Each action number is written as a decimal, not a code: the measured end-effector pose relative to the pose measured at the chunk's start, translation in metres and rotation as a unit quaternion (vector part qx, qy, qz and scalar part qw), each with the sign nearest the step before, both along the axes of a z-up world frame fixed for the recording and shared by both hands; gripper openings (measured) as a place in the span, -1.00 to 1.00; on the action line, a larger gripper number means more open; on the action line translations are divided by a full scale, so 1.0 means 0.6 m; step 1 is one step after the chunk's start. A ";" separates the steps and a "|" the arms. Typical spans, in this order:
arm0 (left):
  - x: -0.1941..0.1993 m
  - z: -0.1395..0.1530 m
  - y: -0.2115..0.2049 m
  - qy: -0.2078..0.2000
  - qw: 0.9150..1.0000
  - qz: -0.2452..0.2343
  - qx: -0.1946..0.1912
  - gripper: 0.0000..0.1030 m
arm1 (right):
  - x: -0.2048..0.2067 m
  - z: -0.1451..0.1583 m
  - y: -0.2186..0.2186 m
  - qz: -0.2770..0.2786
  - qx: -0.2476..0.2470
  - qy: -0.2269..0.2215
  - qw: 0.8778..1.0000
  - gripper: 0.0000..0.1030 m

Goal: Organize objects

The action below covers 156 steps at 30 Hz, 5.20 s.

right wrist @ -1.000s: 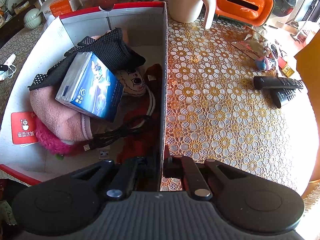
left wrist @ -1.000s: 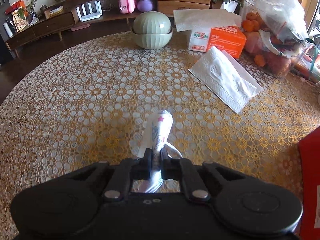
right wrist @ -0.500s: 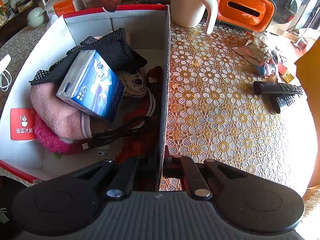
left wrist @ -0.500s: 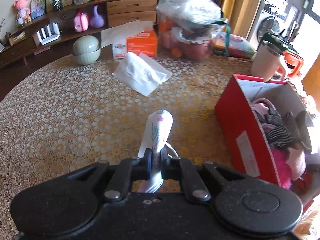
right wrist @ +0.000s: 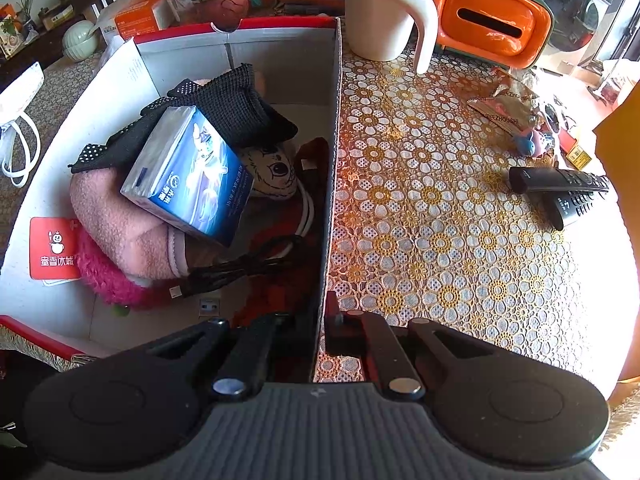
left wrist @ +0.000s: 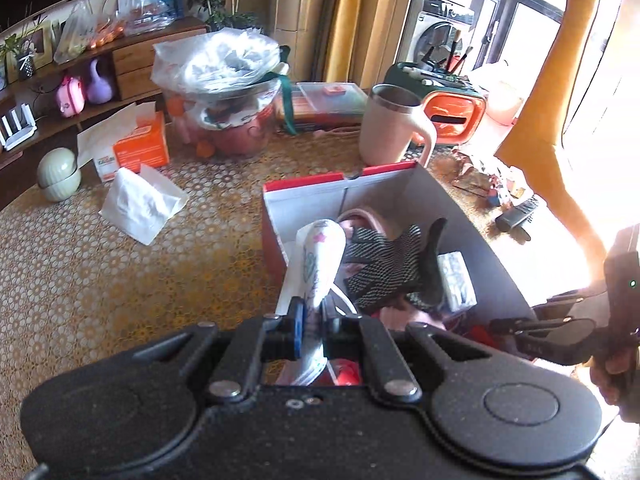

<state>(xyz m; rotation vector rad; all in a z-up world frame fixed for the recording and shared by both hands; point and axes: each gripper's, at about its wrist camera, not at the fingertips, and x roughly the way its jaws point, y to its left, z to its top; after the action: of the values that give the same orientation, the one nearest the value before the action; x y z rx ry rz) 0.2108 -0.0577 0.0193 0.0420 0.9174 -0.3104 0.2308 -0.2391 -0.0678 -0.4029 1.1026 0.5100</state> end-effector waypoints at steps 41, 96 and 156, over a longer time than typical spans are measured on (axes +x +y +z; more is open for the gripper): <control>0.168 -0.121 -0.218 0.062 0.989 -0.081 0.110 -0.59 | 0.004 0.000 -0.011 0.020 0.013 0.007 1.000 -0.91; -0.076 -0.029 -0.058 -0.049 0.999 -0.012 -0.007 0.99 | -0.051 0.078 -0.020 0.005 0.007 -0.032 0.999 -0.91; -0.270 -0.020 -0.070 -0.137 0.990 0.033 0.008 0.99 | -0.249 0.145 -0.125 -0.008 0.232 -0.151 0.961 0.99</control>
<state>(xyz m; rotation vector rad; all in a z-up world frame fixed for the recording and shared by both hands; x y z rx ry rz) 0.0489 -0.0999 0.0075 0.0672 0.6481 -0.2280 0.0813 -0.3140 0.0190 -0.0545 0.6636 0.6493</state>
